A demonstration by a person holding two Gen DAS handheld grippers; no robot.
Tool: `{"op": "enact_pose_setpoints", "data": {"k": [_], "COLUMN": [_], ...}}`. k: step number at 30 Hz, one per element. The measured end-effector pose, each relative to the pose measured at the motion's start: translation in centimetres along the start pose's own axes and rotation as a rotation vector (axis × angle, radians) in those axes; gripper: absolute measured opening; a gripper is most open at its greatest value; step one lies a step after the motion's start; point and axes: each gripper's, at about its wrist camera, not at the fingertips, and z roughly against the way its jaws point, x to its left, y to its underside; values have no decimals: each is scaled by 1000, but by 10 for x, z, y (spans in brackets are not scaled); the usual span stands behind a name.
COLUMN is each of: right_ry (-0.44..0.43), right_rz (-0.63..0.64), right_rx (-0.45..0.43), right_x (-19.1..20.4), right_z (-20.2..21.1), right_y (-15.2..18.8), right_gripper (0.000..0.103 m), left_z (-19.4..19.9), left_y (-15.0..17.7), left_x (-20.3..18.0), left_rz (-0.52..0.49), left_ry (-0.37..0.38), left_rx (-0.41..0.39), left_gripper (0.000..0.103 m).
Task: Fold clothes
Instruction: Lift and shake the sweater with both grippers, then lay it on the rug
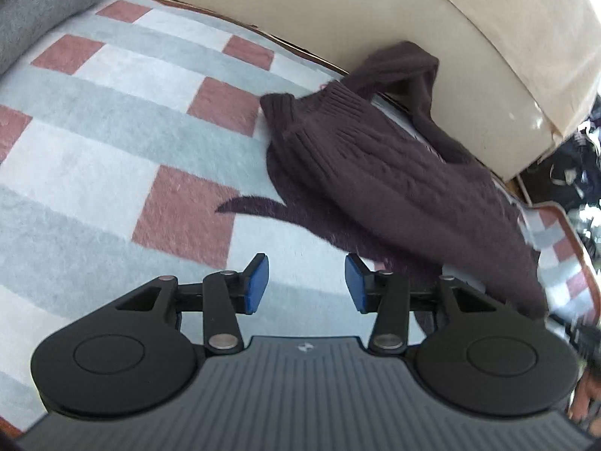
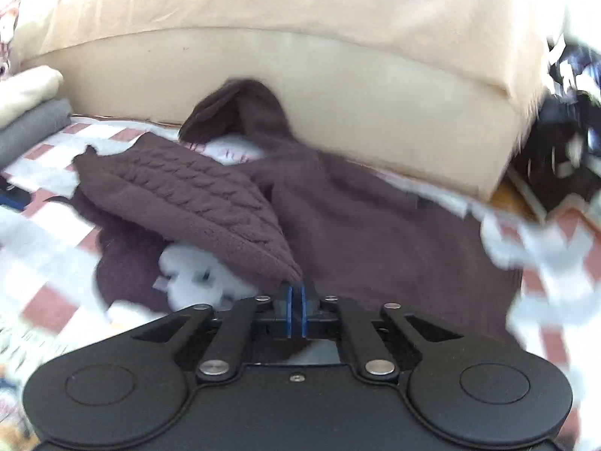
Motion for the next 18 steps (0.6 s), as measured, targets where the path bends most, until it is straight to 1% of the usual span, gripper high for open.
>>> {"op": "enact_pose_setpoints", "data": {"k": [2,4,5,7,8,10,11,12,13,15,16,17,18], "right_ry": [-3,-7,-22,-21,-21,-17,-9,5,35,104,108,105,83], "right_rz": [24,31,9,-15,-17,-7,19,56,98,168,161,147,127], "right_rx": [63,105,110,86,75,62,64,75,104,162,168,171,169], "right_x": [-2,-4,-8,-7,-5,1,6,11,16,24,24,23,21], "right_z": [0,-2,-2,-2,-4,-9,-13,-20,-29,-49,-53,-56,-57], "right_y": [14,23,23,18,14,7,5,3,2,2,2,3,3], "right_gripper": [0,0,0,10,14,45,52,63,72,74,74,74,74], "left_z": [-12,-26,-33,-47,-54,-68,-73,-79,-81,-89,-95,-101,-106], "left_y": [-10,-22,-30,-45,-52,-62,-66,-70,-72,-74,-75,-75,-76], "left_x": [1,0,-2,-4,-5,-12,-17,-22,-30,-42,-42,-43,-43], "left_rz": [11,11,11,13,13,2,-7,-19,-55,-113,-106,-99,-89], "left_ry": [-11,-29,-49,-79,-92,-126,-147,-165,-172,-216,-252,-287,-322], "left_rx": [-8,-21,-38,-64,-62,-56,-52,-50,-59,-74,-69,-63,-57], "left_gripper": [44,44,44,47,52,53,51,51,51,55,58,68,83]}}
